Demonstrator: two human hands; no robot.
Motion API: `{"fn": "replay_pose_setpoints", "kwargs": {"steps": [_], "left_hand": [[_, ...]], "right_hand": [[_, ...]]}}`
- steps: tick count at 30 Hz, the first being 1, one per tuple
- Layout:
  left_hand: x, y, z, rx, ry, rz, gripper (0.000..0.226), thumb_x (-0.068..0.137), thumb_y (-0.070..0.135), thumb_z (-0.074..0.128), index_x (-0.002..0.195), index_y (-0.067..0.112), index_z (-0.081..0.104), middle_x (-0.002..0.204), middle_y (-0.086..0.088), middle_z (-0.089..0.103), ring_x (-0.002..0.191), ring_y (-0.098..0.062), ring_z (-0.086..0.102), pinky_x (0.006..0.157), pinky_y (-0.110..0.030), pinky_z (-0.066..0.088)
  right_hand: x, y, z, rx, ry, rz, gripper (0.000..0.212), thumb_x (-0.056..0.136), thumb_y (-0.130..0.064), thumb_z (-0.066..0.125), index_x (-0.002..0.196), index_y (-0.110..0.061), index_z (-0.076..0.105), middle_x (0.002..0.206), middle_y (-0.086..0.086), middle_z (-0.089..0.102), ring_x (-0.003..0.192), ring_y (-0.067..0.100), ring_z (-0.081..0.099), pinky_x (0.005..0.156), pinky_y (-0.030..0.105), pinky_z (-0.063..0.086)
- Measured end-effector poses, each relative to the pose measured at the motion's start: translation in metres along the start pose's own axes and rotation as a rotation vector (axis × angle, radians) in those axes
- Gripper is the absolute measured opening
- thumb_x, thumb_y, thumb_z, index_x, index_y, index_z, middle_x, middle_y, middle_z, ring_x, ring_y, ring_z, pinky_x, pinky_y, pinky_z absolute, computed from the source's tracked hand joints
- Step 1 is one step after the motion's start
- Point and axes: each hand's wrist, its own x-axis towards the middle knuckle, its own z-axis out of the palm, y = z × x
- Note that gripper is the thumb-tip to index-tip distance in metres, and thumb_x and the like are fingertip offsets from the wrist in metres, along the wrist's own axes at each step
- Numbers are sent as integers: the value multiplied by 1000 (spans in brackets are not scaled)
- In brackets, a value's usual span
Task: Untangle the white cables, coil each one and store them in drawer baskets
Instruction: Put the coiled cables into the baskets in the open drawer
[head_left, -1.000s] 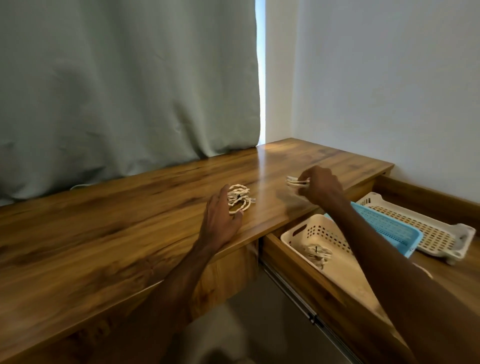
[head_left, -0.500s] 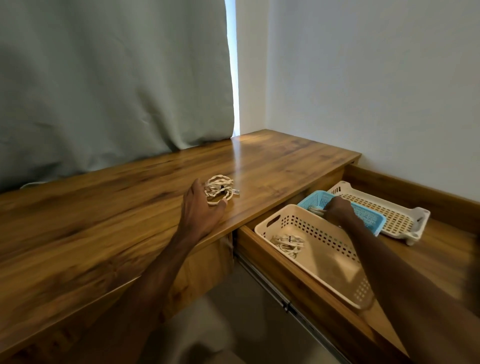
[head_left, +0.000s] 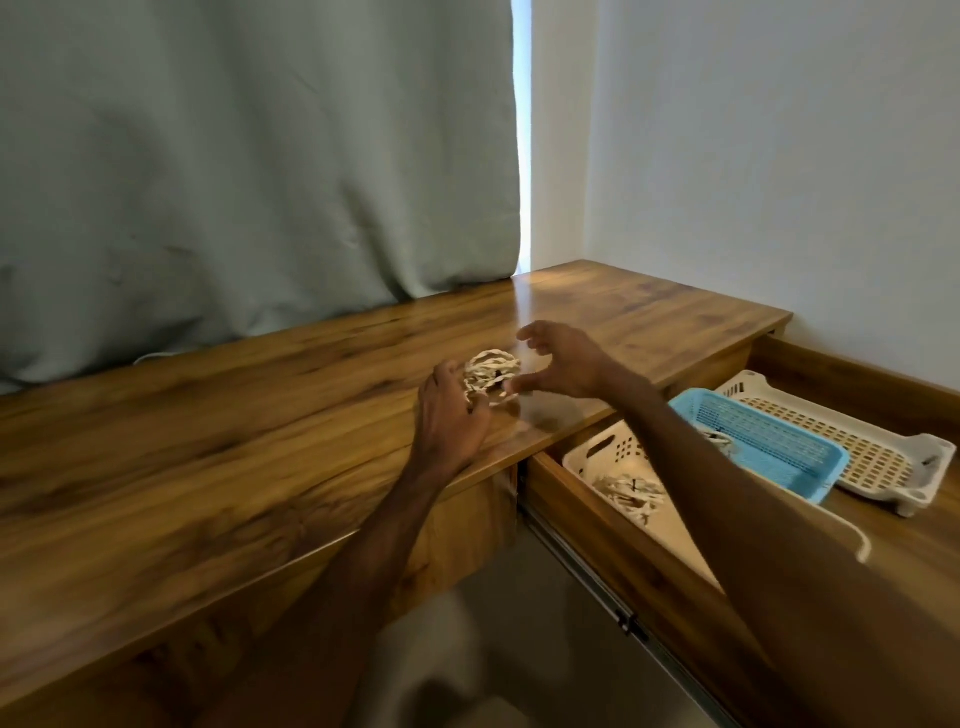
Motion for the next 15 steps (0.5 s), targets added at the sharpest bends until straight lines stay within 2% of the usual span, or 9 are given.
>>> {"fn": "replay_pose_setpoints", "kwargs": {"steps": [2,6,9,12,15], "left_hand": [[0,0,-2,-6,3,-16,54,98,32,61,144,11,43,145,-11,51,136,-28,45,111,-39,39],[0,-1,-2,9,-3,-4,52,96,18,59,144,9,44,144,-12,52,136,-29,46,115,-41,38],[2,-3,-2,17,-6,14,51,97,16,56,146,8,43,146,-12,51,137,-28,45,116,-42,37],[4,-1,1,24,-8,46,46,102,22,53,145,9,45,147,-10,51,137,-24,44,113,-40,38],[5,4,10,80,-29,143,35,105,30,49,135,12,53,137,-7,56,130,-22,48,105,-38,40]], "right_hand": [[15,-17,19,-13,-42,-13,76,80,-32,86,143,-12,50,139,10,59,123,26,58,97,36,49],[31,-24,37,-149,-13,-11,45,80,-28,85,119,-12,70,116,9,72,105,26,66,90,40,54],[30,-16,31,-132,43,9,37,79,-30,86,111,-16,75,106,4,75,93,20,68,82,40,57],[22,-1,9,-132,123,7,26,80,-27,85,102,-14,78,94,4,76,82,18,67,70,32,50],[8,23,-24,-151,194,34,21,80,-27,86,94,-14,79,82,0,71,74,17,65,62,28,42]]}}
